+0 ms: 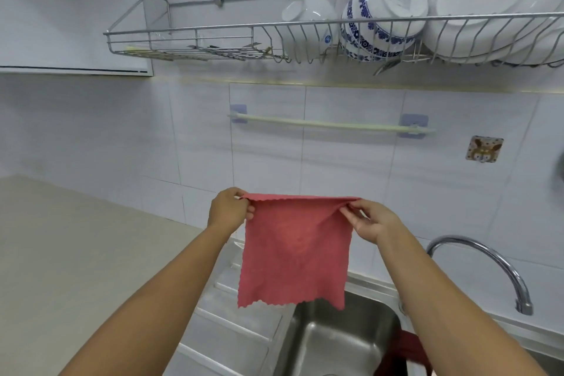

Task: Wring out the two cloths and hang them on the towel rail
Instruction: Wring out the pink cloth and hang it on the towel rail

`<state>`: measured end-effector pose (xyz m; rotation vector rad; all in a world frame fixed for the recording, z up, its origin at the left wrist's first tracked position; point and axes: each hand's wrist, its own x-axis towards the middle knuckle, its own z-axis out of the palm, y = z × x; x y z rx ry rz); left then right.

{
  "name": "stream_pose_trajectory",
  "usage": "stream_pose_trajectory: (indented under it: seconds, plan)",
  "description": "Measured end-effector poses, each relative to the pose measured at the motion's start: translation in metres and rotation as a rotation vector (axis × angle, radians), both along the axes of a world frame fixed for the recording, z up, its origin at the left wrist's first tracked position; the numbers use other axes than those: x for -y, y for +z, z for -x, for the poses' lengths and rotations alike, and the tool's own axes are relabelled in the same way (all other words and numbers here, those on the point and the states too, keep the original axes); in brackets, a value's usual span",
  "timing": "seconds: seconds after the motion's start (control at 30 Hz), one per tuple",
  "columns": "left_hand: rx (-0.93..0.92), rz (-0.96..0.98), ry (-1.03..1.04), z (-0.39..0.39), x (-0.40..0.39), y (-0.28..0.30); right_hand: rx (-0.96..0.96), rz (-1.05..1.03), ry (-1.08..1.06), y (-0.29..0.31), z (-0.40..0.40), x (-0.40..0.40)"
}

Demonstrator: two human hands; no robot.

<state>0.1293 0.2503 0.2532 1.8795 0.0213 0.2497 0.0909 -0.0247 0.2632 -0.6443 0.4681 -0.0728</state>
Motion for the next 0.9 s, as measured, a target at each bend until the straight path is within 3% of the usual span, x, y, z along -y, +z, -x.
stream_pose_trajectory:
  seconds: [0.3,0.43,0.57,0.7,0.8,0.9]
  plan:
    - [0.012,0.148,-0.263,-0.071,-0.013,0.062,0.062,0.279,-0.212,0.041,-0.083,0.000]
    - [0.070,0.133,-0.339,-0.114,-0.010,0.080,0.112,0.371,-0.456,0.065,-0.121,-0.013]
    - [0.142,0.052,-0.377,-0.145,-0.002,0.100,0.149,0.858,-0.698,0.091,-0.138,-0.038]
    - [0.169,0.089,-0.321,-0.183,0.009,0.119,0.305,1.355,-0.677,0.102,-0.164,-0.049]
    - [0.184,0.147,-0.283,-0.209,0.018,0.130,0.291,1.778,-0.605,0.098,-0.184,-0.043]
    - [0.174,-0.184,-0.089,-0.240,0.022,0.131,0.299,2.007,-0.571,0.091,-0.195,-0.034]
